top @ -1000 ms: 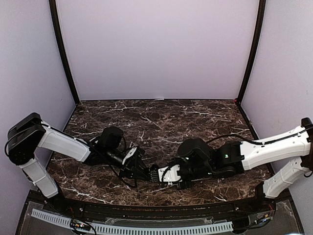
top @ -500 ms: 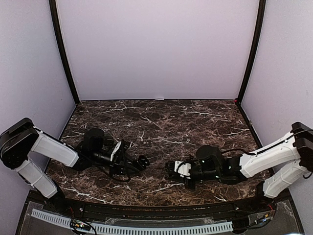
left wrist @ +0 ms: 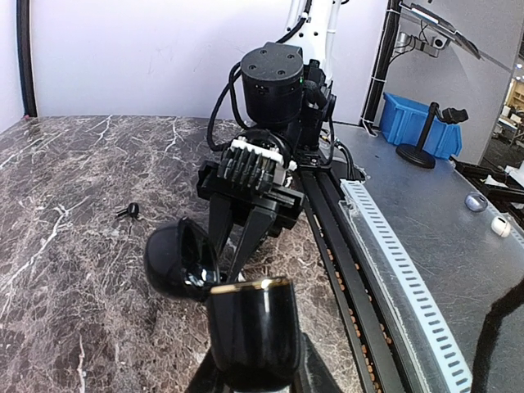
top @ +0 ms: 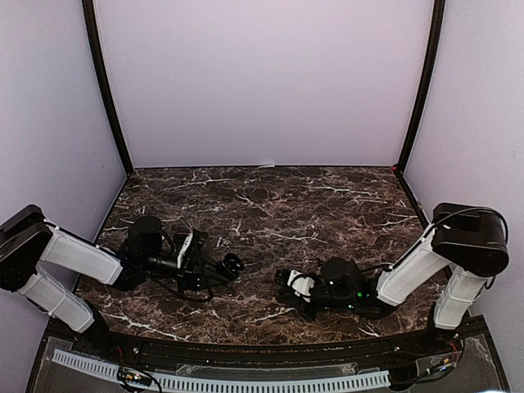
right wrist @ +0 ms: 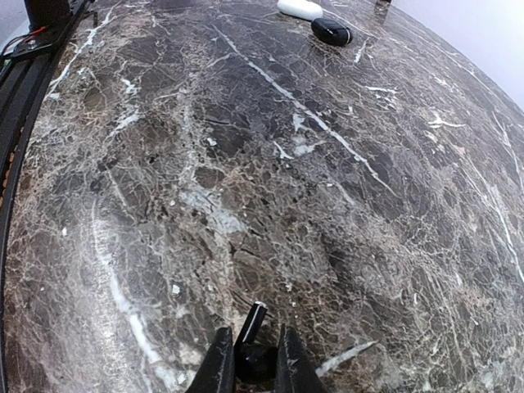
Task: Insert the wireless bluetooth earbuds into the charging case
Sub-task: Place the right earbud at the center of the board, then pick up the left earbud from the center of the board.
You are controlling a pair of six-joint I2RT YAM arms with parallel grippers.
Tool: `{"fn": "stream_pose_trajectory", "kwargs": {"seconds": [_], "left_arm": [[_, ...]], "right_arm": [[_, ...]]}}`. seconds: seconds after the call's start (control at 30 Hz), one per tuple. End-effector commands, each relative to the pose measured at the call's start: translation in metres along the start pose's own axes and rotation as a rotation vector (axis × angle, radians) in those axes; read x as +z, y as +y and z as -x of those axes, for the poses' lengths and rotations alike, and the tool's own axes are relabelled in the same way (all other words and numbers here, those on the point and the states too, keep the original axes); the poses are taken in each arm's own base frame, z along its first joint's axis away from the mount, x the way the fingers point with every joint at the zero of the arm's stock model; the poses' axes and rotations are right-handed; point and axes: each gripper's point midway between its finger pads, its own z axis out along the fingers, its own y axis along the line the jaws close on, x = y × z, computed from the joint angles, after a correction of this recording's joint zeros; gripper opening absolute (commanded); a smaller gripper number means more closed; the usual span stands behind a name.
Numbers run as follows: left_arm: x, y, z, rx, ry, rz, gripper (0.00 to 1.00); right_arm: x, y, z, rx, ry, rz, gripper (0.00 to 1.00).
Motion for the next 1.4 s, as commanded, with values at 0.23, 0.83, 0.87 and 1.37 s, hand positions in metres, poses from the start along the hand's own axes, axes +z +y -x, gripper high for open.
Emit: {"fn": "stream_pose_trajectory", "kwargs": {"seconds": [0.23,0.83,0.87,1.37], "left_arm": [[-0.004,0.000,0.009,0.034,-0.024,0.013,0.00],[-0.005,-0.001,0.009,0.026,-0.025,0.011,0.00],[-0.004,-0.001,0.009,0.026,-0.026,0.010,0.00],[-0.004,-0.002,0.008,0.018,-0.030,-0.003,0.00]], "right_arm": [[0.000,-0.012,0.005,0.027,-0.065,-0.068,0.24],[-0.031,-0.002,0.007,0.037,-0.191,-0.031,0.51],[-0.031,0.000,0.006,0.034,-0.199,-0.019,0.48],[-0.006,0.004,-0.025,0.081,-0.105,0.109,0.34]]}}
